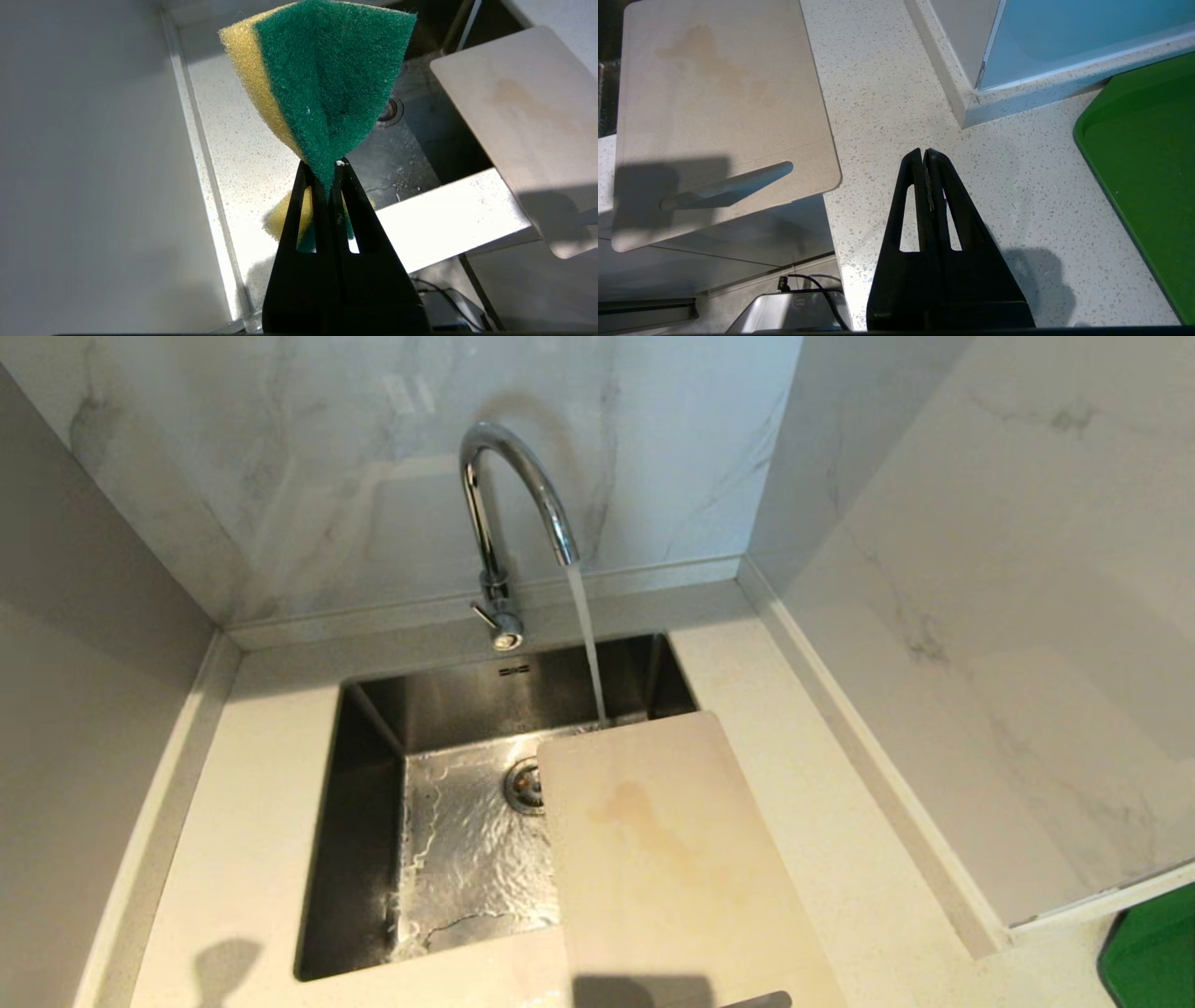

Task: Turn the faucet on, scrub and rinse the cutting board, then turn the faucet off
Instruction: Pick up the cutting board

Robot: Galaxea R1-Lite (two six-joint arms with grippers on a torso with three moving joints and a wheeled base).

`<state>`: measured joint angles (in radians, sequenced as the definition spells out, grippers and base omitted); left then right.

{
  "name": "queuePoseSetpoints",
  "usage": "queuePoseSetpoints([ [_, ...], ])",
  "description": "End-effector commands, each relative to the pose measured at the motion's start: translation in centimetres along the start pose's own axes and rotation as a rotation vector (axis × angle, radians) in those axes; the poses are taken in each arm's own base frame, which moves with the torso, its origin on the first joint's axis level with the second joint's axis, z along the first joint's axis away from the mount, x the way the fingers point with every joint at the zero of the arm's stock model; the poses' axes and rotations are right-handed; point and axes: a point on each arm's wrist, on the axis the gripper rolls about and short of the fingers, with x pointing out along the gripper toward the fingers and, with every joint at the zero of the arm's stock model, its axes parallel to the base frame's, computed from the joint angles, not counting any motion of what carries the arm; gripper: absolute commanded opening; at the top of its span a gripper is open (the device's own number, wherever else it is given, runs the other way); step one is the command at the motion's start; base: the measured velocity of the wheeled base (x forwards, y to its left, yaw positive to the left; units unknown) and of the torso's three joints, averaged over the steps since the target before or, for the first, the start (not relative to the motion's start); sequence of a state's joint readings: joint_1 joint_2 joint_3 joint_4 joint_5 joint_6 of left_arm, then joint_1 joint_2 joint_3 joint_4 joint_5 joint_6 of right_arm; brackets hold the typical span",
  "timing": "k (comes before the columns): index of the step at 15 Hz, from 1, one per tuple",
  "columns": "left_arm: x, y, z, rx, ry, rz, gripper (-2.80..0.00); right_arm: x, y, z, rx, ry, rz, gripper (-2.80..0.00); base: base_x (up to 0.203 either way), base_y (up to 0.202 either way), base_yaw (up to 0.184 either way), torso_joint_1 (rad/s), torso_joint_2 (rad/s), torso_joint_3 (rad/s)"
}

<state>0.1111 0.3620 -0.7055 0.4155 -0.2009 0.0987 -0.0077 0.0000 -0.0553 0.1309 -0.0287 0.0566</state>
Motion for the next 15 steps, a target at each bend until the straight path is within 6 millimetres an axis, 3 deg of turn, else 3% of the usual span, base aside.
queuePoseSetpoints([
  [1,-1.9,-0.4,-0.8,0.003,-0.07,0.025,-2.8,0.0,0.0,0.0,0.0,0.0,0.0,-2.8,0.0,0.0,0.0,0.0,0.0,0.0],
  [7,-2.6,-0.1,-1.1,-0.016,-0.104,0.022,-2.8,0.0,0.0,0.0,0.0,0.0,0.0,-2.8,0.0,0.0,0.0,0.0,0.0,0.0],
  [12,-2.8,-0.2,-6.4,0.024,-0.091,0.01,-2.8,0.0,0.0,0.0,0.0,0.0,0.0,-2.8,0.0,0.0,0.0,0.0,0.0,0.0],
  [15,-1.7,-0.4,-9.9,0.049,-0.05,0.009,-2.8,0.0,0.0,0.0,0.0,0.0,0.0,-2.8,0.0,0.0,0.0,0.0,0.0,0.0],
])
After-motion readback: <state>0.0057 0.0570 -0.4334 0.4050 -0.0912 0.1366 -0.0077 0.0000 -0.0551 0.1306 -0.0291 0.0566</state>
